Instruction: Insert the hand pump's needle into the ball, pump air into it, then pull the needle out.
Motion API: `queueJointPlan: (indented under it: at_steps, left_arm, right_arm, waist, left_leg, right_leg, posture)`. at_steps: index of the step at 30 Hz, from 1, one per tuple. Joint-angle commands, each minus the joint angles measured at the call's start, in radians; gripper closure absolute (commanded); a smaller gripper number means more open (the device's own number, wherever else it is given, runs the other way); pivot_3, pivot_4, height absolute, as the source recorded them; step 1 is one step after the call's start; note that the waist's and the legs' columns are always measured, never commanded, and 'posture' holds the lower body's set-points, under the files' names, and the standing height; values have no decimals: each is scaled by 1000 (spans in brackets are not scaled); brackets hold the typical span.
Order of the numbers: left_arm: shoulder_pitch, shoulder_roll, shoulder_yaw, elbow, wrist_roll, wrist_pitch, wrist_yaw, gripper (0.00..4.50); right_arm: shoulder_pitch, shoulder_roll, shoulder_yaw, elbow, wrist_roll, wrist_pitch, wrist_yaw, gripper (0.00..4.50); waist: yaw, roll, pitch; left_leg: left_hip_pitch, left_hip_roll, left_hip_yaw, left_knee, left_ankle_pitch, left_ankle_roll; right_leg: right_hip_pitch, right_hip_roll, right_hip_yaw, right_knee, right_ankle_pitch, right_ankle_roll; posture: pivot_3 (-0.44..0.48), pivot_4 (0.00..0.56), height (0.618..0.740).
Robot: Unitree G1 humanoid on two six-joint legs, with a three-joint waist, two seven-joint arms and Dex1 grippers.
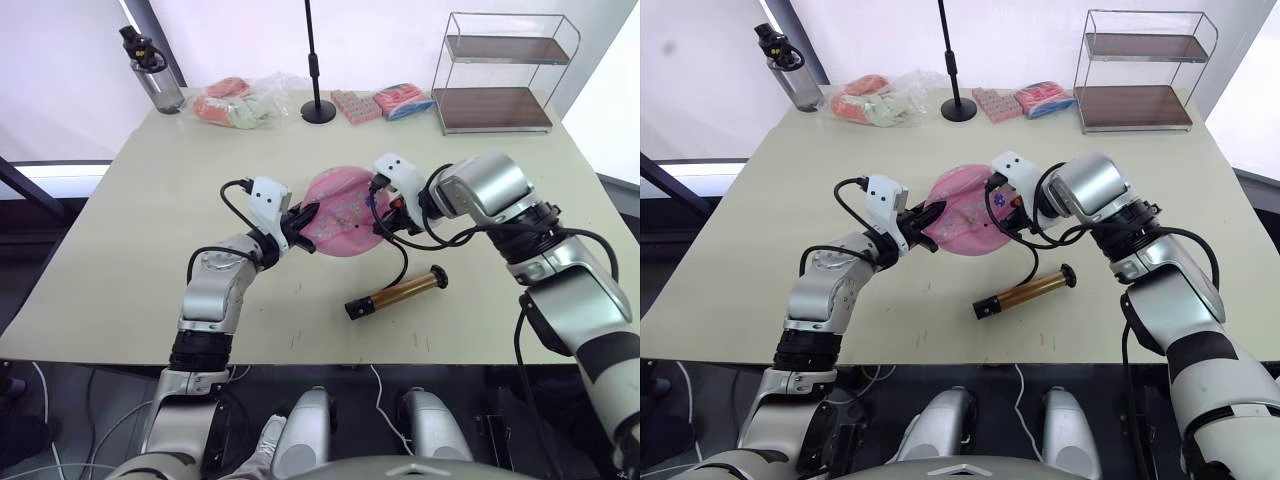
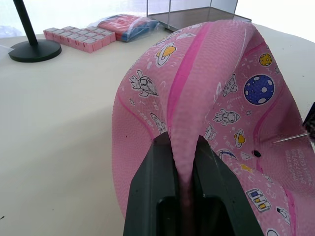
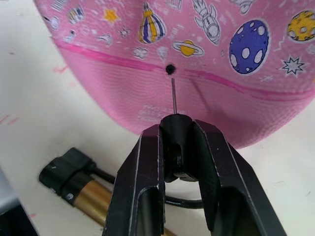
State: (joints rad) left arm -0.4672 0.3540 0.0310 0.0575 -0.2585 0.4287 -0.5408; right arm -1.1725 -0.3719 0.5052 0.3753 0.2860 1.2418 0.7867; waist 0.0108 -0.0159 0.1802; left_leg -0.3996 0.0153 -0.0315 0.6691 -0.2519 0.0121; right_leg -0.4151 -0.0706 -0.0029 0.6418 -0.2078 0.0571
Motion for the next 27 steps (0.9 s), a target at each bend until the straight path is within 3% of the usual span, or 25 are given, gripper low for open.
queueJointPlan:
  at_steps: [1, 27]
  left_arm:
    - [7, -10, -2, -15, -4, -5, 1, 4486]
    - [32, -10, 6, -49, -12, 20, -9, 4486]
  right_arm:
    - [-19, 15, 14, 13, -20, -24, 34, 4170]
    - [-13, 62, -1, 0, -83, -83, 118, 4170]
  waist:
    - [-1, 0, 0]
    - [-24, 0, 0]
  left_leg:
    - [0, 0, 0, 0, 0, 0]
    - [1, 0, -1, 0, 0, 0]
  right_leg:
    - [0, 0, 0, 0, 0, 0]
    - [0, 0, 0, 0, 0, 0]
  posture:
    - [0, 150, 731]
    - [0, 150, 731]
